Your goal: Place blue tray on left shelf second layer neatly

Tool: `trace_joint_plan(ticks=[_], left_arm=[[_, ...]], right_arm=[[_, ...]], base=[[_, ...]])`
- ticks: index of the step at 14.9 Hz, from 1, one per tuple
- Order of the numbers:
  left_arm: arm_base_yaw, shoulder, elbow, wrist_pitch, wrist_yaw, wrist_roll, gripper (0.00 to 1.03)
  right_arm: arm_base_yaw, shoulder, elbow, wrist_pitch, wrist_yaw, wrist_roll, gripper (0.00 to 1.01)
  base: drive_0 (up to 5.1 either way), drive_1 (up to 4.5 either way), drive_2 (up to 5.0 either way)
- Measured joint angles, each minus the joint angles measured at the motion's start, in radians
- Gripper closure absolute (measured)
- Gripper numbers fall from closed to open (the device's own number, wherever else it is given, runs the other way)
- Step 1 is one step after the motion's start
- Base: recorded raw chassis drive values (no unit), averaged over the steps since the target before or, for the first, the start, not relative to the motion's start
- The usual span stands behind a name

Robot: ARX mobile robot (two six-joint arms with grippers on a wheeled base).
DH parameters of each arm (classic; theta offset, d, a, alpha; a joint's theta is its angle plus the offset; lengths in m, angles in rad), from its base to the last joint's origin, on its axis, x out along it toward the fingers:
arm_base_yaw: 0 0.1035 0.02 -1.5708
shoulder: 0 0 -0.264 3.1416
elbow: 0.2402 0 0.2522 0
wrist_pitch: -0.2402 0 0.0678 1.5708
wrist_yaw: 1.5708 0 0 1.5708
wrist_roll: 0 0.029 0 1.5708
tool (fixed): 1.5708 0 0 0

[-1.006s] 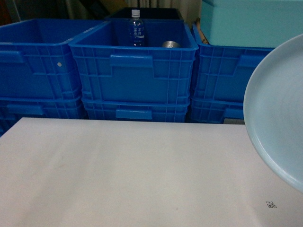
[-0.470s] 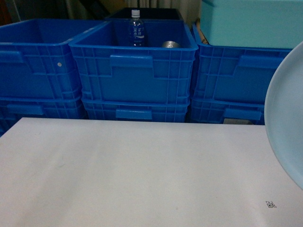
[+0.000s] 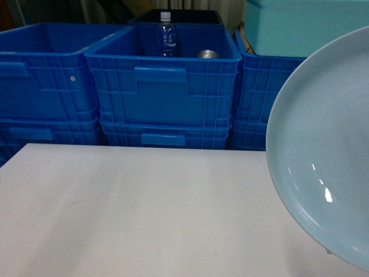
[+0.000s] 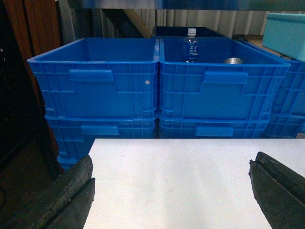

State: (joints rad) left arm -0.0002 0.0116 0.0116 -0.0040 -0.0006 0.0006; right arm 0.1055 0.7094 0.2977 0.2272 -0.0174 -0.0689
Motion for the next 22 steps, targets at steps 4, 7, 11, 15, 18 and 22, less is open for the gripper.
trace_joint_plan(ticks=[4, 7, 11, 15, 18, 22], left_arm=[[0.000, 0.000, 0.000, 0.000, 0.000, 0.000, 0.05], [0.000, 0.000, 0.000, 0.000, 0.000, 0.000, 0.05], [0.000, 0.000, 0.000, 0.000, 0.000, 0.000, 0.05], [0.000, 0.000, 0.000, 0.000, 0.000, 0.000, 0.05], [0.000, 0.000, 0.000, 0.000, 0.000, 0.000, 0.05], [0.000, 0.000, 0.000, 0.000, 0.000, 0.000, 0.05]], right_arm=[[-0.056, 0.012, 0.000, 0.011, -0.028, 0.016, 0.99], [-0.062, 0.002, -0.005, 0.012, -0.039, 0.021, 0.99], [-0.053, -0.013, -0.019, -0.002, -0.021, 0.056, 0.99], [-0.020, -0.011, -0.021, 0.040, 0.000, 0.077, 0.99], [-0.020, -0.011, -0.021, 0.036, 0.004, 0.077, 0.99], [-0.020, -0.011, -0.021, 0.036, 0.004, 0.077, 0.99]], base=[[0.0, 0.00, 0.0], [0.0, 0.00, 0.0], [0.0, 0.00, 0.0], [0.0, 0.00, 0.0], [0.0, 0.00, 0.0], [0.0, 0.00, 0.0]])
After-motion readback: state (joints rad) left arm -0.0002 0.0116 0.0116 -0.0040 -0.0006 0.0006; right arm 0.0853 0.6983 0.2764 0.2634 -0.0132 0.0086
